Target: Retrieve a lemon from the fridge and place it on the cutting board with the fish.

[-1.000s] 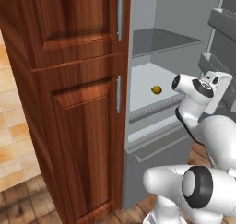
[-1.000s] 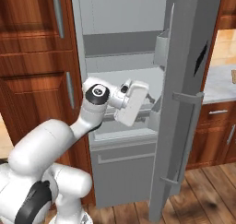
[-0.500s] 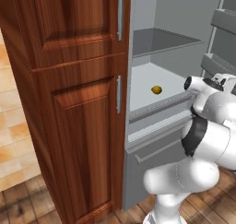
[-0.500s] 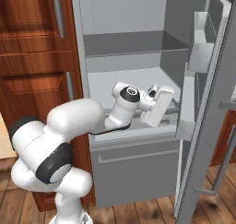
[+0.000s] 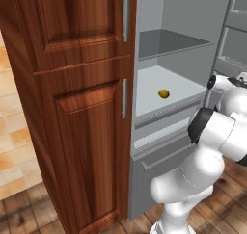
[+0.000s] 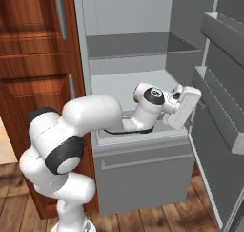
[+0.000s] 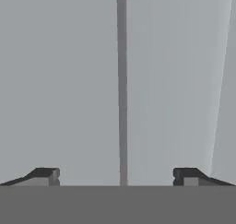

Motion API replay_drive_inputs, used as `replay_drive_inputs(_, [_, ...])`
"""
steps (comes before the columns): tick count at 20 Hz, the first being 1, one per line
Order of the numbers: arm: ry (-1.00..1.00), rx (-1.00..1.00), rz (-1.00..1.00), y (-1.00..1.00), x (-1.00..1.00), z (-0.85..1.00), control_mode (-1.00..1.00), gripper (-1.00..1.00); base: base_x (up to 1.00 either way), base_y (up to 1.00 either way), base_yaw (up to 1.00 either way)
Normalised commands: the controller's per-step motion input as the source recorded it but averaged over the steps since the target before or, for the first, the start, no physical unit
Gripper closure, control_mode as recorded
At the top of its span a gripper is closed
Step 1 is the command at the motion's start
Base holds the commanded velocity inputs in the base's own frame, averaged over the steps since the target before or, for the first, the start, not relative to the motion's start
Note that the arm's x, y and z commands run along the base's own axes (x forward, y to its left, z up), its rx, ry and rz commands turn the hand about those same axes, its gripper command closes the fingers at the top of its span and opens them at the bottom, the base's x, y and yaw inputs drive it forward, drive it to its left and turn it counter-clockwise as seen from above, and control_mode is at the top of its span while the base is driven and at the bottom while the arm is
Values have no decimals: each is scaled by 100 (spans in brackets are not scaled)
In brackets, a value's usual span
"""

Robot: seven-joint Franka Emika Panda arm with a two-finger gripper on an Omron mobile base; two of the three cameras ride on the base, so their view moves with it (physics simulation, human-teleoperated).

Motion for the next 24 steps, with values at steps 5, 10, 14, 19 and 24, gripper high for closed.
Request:
replay_drive_inputs(5, [-8, -1, 0, 97, -16, 9, -100, -100, 0, 0, 0])
replay_drive_inputs(10, [-3, 11, -3, 100, -1, -22, -100, -100, 0, 0, 0])
replay_drive_inputs(14, [0, 45, -10, 100, -5, -23, -100, -100, 0, 0, 0])
replay_drive_inputs(19, [-5, 53, -16, 100, 0, -22, -100, -100, 0, 0, 0])
replay_drive_inputs(24, [-9, 61, -18, 100, 0, -15, -100, -100, 0, 0, 0])
